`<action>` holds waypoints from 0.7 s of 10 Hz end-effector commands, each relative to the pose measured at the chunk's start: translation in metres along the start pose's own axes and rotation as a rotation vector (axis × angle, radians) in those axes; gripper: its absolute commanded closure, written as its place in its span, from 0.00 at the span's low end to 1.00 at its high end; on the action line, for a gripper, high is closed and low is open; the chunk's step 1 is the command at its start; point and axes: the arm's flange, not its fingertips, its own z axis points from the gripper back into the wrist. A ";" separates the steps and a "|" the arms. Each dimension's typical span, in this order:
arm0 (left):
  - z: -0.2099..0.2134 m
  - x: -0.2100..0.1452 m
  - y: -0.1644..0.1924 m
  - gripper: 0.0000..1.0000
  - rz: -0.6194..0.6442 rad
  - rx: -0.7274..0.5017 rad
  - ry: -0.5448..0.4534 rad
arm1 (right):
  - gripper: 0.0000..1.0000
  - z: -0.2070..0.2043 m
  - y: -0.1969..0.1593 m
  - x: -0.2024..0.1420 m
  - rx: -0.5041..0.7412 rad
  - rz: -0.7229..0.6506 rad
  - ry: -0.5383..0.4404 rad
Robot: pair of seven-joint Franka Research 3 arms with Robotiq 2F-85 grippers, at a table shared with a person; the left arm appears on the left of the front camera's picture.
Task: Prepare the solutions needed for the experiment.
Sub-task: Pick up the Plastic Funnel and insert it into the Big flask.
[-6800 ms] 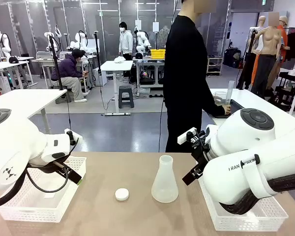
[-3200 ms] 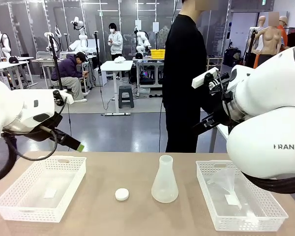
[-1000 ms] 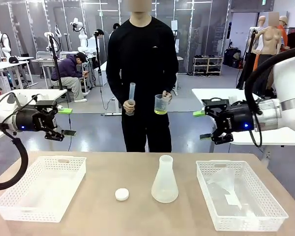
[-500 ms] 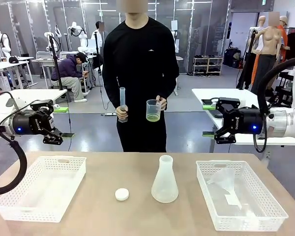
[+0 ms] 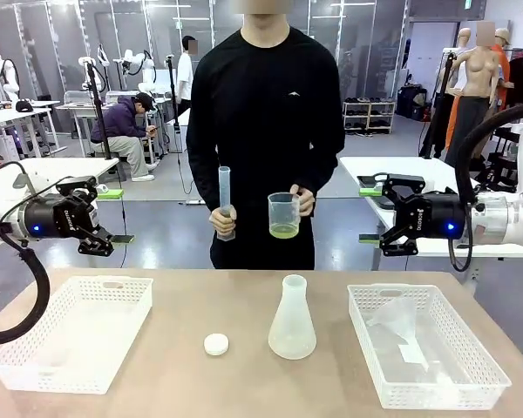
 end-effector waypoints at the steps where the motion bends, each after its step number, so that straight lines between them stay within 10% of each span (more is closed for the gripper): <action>1: 0.001 0.000 0.000 0.00 0.002 -0.001 -0.003 | 0.00 -0.001 0.002 -0.001 0.001 0.004 -0.002; 4: 0.001 0.000 0.000 0.00 0.002 -0.001 -0.003 | 0.00 0.000 0.000 0.000 0.000 0.000 -0.001; 7: 0.001 0.000 0.000 0.00 0.002 -0.001 -0.003 | 0.00 -0.032 0.043 -0.002 -0.356 0.511 0.189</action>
